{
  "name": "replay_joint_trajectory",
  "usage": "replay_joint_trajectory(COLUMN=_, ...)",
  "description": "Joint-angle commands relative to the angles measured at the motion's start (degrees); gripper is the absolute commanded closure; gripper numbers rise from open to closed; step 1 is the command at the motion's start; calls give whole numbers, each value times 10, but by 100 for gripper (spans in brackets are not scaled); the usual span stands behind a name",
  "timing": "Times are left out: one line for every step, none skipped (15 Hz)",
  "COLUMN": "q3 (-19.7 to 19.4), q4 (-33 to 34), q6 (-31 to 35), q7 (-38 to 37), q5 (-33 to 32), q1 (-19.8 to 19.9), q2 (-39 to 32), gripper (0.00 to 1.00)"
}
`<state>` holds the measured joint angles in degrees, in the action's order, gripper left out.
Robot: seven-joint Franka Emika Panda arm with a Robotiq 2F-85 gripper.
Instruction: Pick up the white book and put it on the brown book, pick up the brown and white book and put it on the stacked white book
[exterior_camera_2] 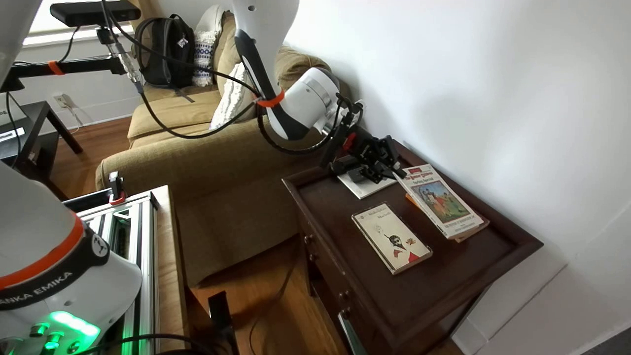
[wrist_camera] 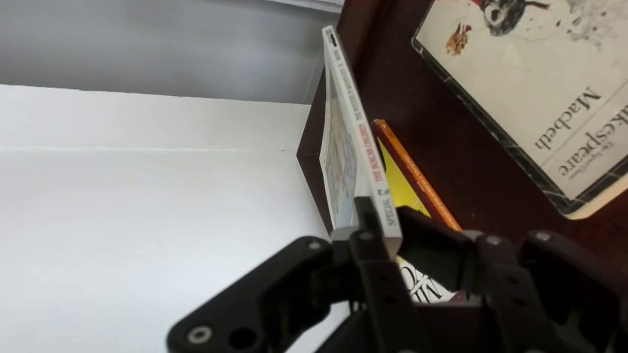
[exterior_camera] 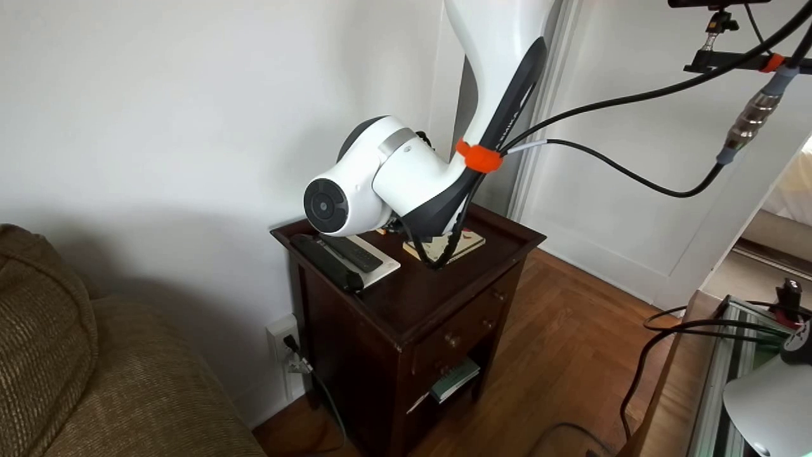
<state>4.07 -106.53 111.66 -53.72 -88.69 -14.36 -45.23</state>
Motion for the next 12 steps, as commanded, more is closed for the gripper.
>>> replay_joint_trajectory(q3=8, q4=3, q6=35, q7=-25, q5=-53, q1=20, q2=-13, gripper=96)
replay_joint_trajectory(q3=8, q4=5, q6=46, q7=-30, q5=-68, q1=23, q2=-15, gripper=96)
replay_joint_trajectory(q3=11, q4=6, q6=54, q7=-32, q5=-71, q1=28, q2=-17, gripper=96)
replay_joint_trajectory(q3=13, q4=8, q6=62, q7=-32, q5=-73, q1=33, q2=-19, gripper=96)
replay_joint_trajectory(q3=14, q4=9, q6=69, q7=-32, q5=-75, q1=37, q2=-20, gripper=96)
replay_joint_trajectory(q3=16, q4=10, q6=75, q7=-33, q5=-73, q1=40, q2=-21, gripper=96)
replay_joint_trajectory(q3=16, q4=10, q6=77, q7=-31, q5=-68, q1=44, q2=-21, gripper=96)
replay_joint_trajectory(q3=16, q4=10, q6=79, q7=-31, q5=-68, q1=46, q2=-21, gripper=96)
replay_joint_trajectory(q3=16, q4=10, q6=80, q7=-31, q5=-67, q1=48, q2=-21, gripper=96)
replay_joint_trajectory(q3=16, q4=11, q6=81, q7=-31, q5=-68, q1=49, q2=-21, gripper=96)
replay_joint_trajectory(q3=16, q4=11, q6=81, q7=-31, q5=-68, q1=51, q2=-21, gripper=96)
replay_joint_trajectory(q3=16, q4=11, q6=84, q7=-31, q5=-67, q1=53, q2=-21, gripper=96)
